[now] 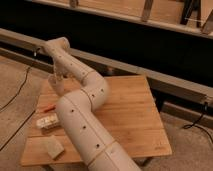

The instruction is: Pick up the ceramic cup

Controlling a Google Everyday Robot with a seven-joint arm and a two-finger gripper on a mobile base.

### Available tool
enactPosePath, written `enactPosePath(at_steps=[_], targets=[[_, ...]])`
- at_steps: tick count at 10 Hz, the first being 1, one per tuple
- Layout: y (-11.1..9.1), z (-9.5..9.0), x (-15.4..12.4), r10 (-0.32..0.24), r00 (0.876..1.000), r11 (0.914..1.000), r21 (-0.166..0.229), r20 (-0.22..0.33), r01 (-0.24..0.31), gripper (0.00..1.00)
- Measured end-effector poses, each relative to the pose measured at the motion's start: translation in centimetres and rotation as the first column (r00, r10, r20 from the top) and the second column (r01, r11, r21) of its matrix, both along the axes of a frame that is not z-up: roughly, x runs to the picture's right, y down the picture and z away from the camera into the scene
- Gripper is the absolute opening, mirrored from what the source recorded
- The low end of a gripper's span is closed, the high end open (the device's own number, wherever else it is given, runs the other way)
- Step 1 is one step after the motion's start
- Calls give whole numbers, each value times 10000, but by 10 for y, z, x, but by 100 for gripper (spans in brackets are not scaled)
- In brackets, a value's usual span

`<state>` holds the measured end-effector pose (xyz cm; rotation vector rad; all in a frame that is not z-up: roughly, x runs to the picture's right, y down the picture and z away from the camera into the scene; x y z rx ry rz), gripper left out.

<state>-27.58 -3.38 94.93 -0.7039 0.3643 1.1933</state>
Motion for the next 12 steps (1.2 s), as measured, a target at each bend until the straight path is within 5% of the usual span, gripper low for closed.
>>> enactPosePath(at_steps=[4,6,8,12], targets=[[4,6,-10,-420,9988,9989,203,258,415,27],[-12,-9,-7,-564,9984,9977,386,66,561,8],[-41,-38,-9,-305,9994,9976,633,170,294,0],[-91,-116,13,581,9923,9977,271,1097,-615,0]])
